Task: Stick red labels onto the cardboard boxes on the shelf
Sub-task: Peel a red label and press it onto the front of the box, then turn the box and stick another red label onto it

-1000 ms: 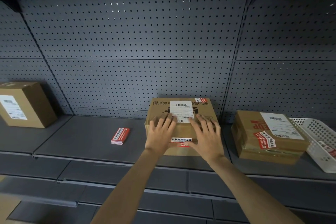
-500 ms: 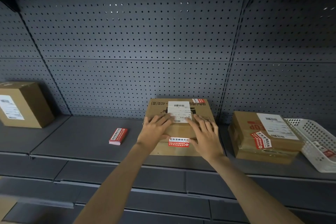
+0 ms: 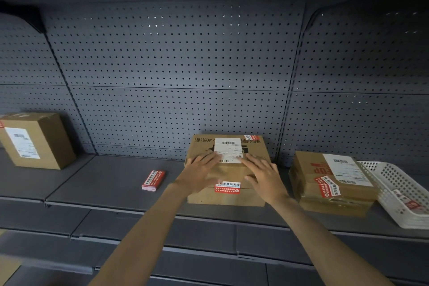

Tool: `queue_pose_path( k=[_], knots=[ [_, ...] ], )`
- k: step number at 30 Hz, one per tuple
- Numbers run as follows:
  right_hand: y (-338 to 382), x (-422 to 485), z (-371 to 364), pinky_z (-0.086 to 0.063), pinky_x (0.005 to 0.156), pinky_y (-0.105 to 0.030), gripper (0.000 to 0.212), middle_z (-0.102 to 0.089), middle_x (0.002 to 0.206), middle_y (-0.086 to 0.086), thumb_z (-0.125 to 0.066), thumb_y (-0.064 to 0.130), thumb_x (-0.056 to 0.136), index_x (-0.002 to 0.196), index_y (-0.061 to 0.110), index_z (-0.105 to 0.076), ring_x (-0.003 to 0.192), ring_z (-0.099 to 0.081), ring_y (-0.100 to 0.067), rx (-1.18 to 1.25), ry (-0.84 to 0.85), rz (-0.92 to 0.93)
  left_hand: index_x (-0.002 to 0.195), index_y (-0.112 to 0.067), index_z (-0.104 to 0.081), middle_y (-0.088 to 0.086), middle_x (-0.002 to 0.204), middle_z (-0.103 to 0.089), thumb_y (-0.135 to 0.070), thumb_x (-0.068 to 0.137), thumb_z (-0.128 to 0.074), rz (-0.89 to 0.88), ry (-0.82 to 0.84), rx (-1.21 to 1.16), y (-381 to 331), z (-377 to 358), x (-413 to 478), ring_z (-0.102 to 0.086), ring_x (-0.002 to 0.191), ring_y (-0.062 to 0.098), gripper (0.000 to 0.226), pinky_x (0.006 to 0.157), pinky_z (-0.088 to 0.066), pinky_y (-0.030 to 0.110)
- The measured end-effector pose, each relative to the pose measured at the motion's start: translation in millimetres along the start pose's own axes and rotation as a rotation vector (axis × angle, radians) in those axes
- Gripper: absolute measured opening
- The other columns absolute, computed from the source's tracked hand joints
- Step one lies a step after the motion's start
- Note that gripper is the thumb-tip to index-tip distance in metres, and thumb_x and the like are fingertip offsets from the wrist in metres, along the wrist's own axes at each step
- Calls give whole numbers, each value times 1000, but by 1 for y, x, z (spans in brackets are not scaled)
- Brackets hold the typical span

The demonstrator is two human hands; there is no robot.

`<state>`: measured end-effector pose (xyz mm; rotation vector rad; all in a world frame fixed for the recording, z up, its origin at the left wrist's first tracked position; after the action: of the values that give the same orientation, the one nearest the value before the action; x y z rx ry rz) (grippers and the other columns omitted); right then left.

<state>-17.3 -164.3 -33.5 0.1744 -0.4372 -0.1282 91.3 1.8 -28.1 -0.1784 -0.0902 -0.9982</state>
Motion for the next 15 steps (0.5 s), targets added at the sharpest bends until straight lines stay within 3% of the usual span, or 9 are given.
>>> queue_pose_path(
  k=[2,3,4,6,8,10,12,15],
  knots=[
    [-3,0,2,-20,119,-36,57,-31,160,12,-57,35,99,152,37,-36,148,-27,-10,81,43,-9,152,-29,-38,-11,159,-33,-58,99,-41,50,11,-123,2,10,6,-34,143,12,60,119,-24,42],
    [-4,0,5,-16,120,-34,53,-31,160,13,-55,36,100,150,36,-39,149,-26,-9,122,54,-16,145,-28,-48,-10,151,-44,-58,100,-41,90,4,-197,5,16,8,-52,129,12,55,113,-36,37],
    [-5,1,8,-14,120,-30,50,-33,159,13,-55,37,100,148,34,-43,148,-27,-7,172,59,-29,139,-28,-55,-10,142,-55,-58,100,-41,129,-2,-248,7,23,9,-65,108,12,51,99,-48,31],
    [-10,5,15,-21,114,-18,39,-45,152,12,-57,33,100,139,29,-57,138,-39,-2,329,69,-96,126,-31,-66,-11,124,-67,-53,99,-47,172,-25,-267,11,35,9,-70,80,13,39,76,-53,23],
    [-18,11,23,-37,99,-7,27,-62,135,11,-59,26,99,125,26,-67,121,-54,0,462,66,-183,115,-33,-71,-13,122,-66,-45,98,-54,232,-76,-240,18,46,7,-68,86,14,27,81,-54,29],
    [-28,18,32,-50,95,-18,19,-71,117,12,-62,20,98,113,27,-72,108,-63,-2,507,6,-230,114,-35,-71,-11,127,-62,-42,98,-57,327,-142,-229,28,53,6,-65,99,14,23,91,-54,39],
    [-41,24,38,-52,99,-29,17,-72,110,14,-65,16,95,105,27,-74,106,-65,-3,545,-57,-274,123,-34,-65,-7,125,-59,-44,95,-60,416,-175,-256,40,53,7,-62,107,19,30,91,-55,45],
    [-62,30,42,-51,98,-31,17,-72,109,12,-65,11,94,103,23,-73,107,-64,-7,589,-161,-370,130,-26,-56,0,121,-56,-51,90,-62,509,-164,-296,56,45,12,-59,112,25,47,87,-55,49]
  ],
)
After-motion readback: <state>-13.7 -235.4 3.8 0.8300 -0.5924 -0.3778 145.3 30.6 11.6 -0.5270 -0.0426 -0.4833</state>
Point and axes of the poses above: each hand's wrist, its own x-axis towards the middle knuckle, its own z-axis out of the back of the hand, y = z × x, the point moved 8 cm from there along x, towards the middle knuckle
